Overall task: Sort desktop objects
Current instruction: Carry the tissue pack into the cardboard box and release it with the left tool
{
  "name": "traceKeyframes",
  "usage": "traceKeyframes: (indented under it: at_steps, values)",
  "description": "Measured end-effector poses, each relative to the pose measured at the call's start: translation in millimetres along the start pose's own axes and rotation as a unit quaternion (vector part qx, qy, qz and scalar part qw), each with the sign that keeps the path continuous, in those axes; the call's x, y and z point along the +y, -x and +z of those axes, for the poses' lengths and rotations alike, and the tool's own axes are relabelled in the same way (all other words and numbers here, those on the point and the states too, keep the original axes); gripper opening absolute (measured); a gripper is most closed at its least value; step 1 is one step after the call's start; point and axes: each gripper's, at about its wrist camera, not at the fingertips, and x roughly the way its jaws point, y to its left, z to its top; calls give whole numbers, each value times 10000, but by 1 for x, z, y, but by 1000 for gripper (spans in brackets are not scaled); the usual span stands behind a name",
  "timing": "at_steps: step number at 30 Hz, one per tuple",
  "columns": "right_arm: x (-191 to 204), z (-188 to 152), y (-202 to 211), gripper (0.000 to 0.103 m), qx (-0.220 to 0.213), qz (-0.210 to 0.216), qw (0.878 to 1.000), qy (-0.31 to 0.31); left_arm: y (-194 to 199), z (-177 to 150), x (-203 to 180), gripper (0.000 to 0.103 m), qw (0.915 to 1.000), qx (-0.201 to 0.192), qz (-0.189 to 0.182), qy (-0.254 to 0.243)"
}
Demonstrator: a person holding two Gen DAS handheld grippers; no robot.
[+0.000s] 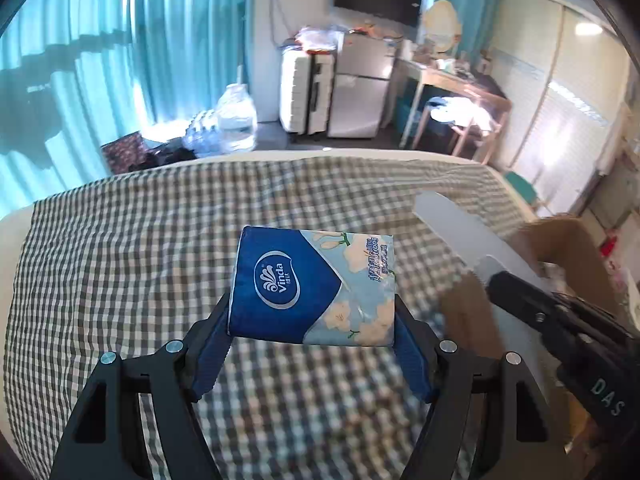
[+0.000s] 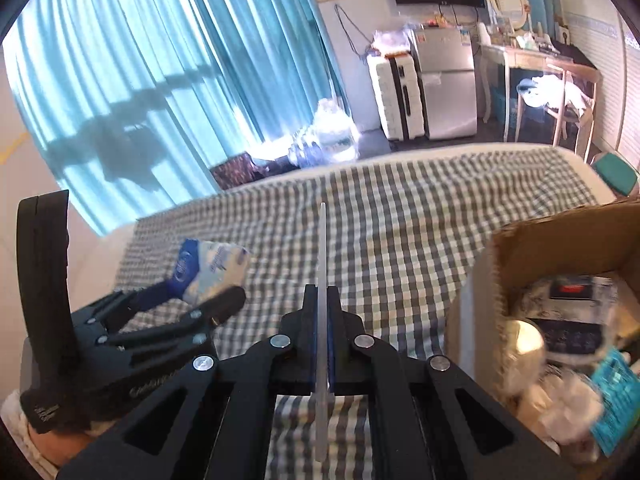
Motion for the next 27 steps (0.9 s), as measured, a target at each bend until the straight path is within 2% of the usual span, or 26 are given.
traceKeyframes:
  at_steps: [5,8,12,15,17,22,23,24,25,26,27]
  values:
    - [-2,-3,61,3,-198,-135,9995,211,52,10,-46,74,9993,-304,-169,-150]
    - [-21,3,99,3,-302,-206,9992,178,69,15,-82,75,9986,-431,-257,-141]
    - [-57,12,136,3,-444,-607,9970,160,77,11,-131,75,9984,-531,-135,-102]
    - [-83,15,147,3,-501,-880,9946,226,66,7,-172,75,9983,-556,-23,-198]
    - [-99,16,144,3,-441,-1073,9927,315,55,7,-191,75,9984,-482,-86,-271]
    - [-140,16,123,3,-252,-1067,9939,68,19,7,-219,75,9990,-220,-31,-395]
    - [-145,16,119,3,-228,-1059,9941,38,10,8,-222,78,9991,-131,-27,-394]
    - [-152,15,115,5,-206,-1037,9944,-16,2,9,-225,83,9992,-44,-50,-388]
    - [-157,15,111,18,-211,-1026,9945,-77,-6,9,-227,88,9992,56,-41,-390]
    - [-161,14,110,30,-218,-1018,9945,-144,-13,9,-229,98,9991,143,57,-401]
    - [-166,13,110,51,-256,-1032,9941,-225,-17,7,-230,100,9987,202,168,-442]
